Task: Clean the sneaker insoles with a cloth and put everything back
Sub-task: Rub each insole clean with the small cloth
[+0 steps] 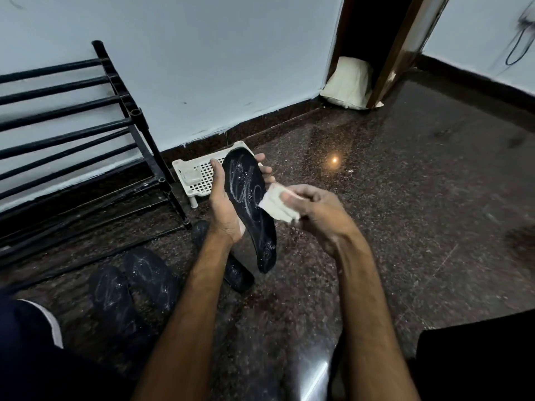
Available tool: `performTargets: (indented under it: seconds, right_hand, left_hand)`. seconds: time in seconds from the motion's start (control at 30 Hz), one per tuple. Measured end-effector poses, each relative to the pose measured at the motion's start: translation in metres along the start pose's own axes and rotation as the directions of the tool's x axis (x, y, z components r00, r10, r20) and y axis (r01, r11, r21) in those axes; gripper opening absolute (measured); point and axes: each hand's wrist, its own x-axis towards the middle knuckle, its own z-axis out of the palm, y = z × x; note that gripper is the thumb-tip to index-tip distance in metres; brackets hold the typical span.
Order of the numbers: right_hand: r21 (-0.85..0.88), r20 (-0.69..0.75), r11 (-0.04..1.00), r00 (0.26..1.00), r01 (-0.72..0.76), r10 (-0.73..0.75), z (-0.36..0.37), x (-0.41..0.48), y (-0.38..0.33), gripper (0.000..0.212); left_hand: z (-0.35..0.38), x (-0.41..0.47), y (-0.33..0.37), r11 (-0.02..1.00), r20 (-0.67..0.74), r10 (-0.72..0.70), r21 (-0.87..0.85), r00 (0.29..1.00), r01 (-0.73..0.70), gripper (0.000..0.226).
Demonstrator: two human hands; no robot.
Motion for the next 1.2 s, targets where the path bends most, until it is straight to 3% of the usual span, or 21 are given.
performTargets:
  seconds: [0.07,0.13,0.17,0.2,0.23,0.33,0.4,0.43,0.5,0.53,0.57,0.6,0.67,0.77,0.83,0.9,0.97,1.03,1.07,1.13,1.2]
  right_hand:
    - [-0.378,-0.066,0.92,0.995,-0.1,0.081,0.013,0.002,0.02,0.008]
    - [-0.759,-0.216,0.594,0.964,-0.267,0.158,0.008,-0.002,0.058,0.009]
    - [-0.808,-0.29,0.484,0.942,-0.336,0.17,0.0,-0.007,0.075,0.012]
    - [-0.792,-0.325,0.481,0.927,-0.376,0.189,-0.011,-0.01,0.086,0.013]
    - [-0.731,-0.308,0.571,0.927,-0.374,0.214,-0.021,-0.011,0.089,0.012]
    - [-0.293,-0.141,0.934,0.976,-0.202,0.167,-0.034,-0.005,0.067,0.016]
    - [-0.017,-0.003,0.988,0.988,-0.152,0.152,-0.023,0.0,0.053,0.021]
    - [-0.002,0.025,0.982,0.981,-0.191,0.191,-0.015,0.001,0.056,0.02]
    - [-0.35,-0.124,0.887,0.954,-0.3,0.274,-0.002,0.0,0.078,0.009]
    - [-0.583,-0.254,0.739,0.94,-0.337,0.229,-0.003,-0.001,0.094,0.004]
    - [-0.714,-0.347,0.596,0.925,-0.367,0.154,-0.008,-0.003,0.107,0.006]
    - [-0.736,-0.39,0.556,0.913,-0.385,0.117,-0.015,-0.003,0.115,0.009]
    - [-0.609,-0.361,0.716,0.923,-0.343,0.135,-0.03,0.002,0.108,0.008]
    - [-0.218,-0.192,0.973,0.981,-0.073,0.03,-0.034,0.005,0.058,0.009]
    - [-0.027,-0.013,0.992,0.992,0.122,-0.122,-0.02,0.0,0.013,0.017]
    - [0.073,0.096,0.984,0.981,0.163,-0.169,-0.001,-0.001,-0.013,0.021]
    - [-0.154,0.009,0.968,0.98,0.196,-0.197,0.017,0.005,-0.014,0.018]
    - [-0.638,-0.256,0.761,0.902,0.113,-0.348,0.024,0.009,-0.011,0.015]
    - [-0.747,-0.359,0.664,0.816,0.039,-0.452,0.021,0.007,-0.008,0.015]
    - [-0.7,-0.426,0.709,0.746,0.087,-0.512,0.01,0.001,-0.005,0.015]
    - [-0.403,-0.307,0.879,0.867,0.254,-0.391,0.009,-0.001,-0.007,0.015]
  left_hand:
    - [0.002,0.002,0.002,0.999,-0.004,0.014,0.028,1.0,-0.014,0.093]
    - [0.003,0.003,0.006,0.999,-0.005,0.04,0.026,0.999,-0.04,0.095]
    - [0.003,0.003,0.007,0.999,-0.008,0.05,0.013,0.999,-0.05,0.095]
    - [0.002,0.003,0.008,0.999,-0.016,0.055,0.002,0.998,-0.055,0.095]
    - [0.001,0.002,0.008,0.998,-0.026,0.057,-0.004,0.998,-0.057,0.095]
    - [0.0,-0.001,0.004,0.998,-0.044,0.059,-0.012,0.997,-0.06,0.093]
    - [0.003,-0.002,0.002,0.998,-0.052,0.061,-0.02,0.997,-0.062,0.092]
    - [0.004,-0.003,0.002,0.998,-0.056,0.065,-0.018,0.996,-0.066,0.093]
    - [0.006,-0.002,0.003,0.997,-0.062,0.074,0.003,0.995,-0.074,0.094]
    - [0.006,-0.002,0.004,0.997,-0.065,0.076,0.01,0.995,-0.076,0.094]
    - [0.006,-0.002,0.006,0.997,-0.069,0.074,0.008,0.995,-0.074,0.094]
    - [0.006,-0.002,0.008,0.997,-0.078,0.073,0.004,0.994,-0.073,0.094]
    - [0.004,-0.003,0.008,0.997,-0.086,0.069,-0.011,0.994,-0.07,0.092]
    - [0.002,-0.005,0.0,1.0,-0.097,0.014,-0.013,0.995,-0.016,0.088]
    - [0.004,-0.006,-0.007,0.999,-0.099,-0.037,0.021,0.994,0.04,0.09]
    - [0.011,-0.008,-0.012,0.994,-0.07,-0.108,0.022,0.992,0.11,0.095]
    - [0.016,-0.009,-0.015,0.985,-0.065,-0.173,0.002,0.983,0.173,0.094]
    - [0.018,-0.007,-0.019,0.983,-0.076,-0.16,0.077,0.984,0.165,0.092]
    - [0.017,-0.005,-0.021,0.979,-0.095,-0.145,0.127,0.985,0.156,0.09]
    - [0.015,-0.005,-0.023,0.971,-0.117,-0.143,0.174,0.983,0.162,0.088]
    - [0.015,-0.006,-0.026,0.973,-0.096,-0.165,0.146,0.982,0.178,0.088]
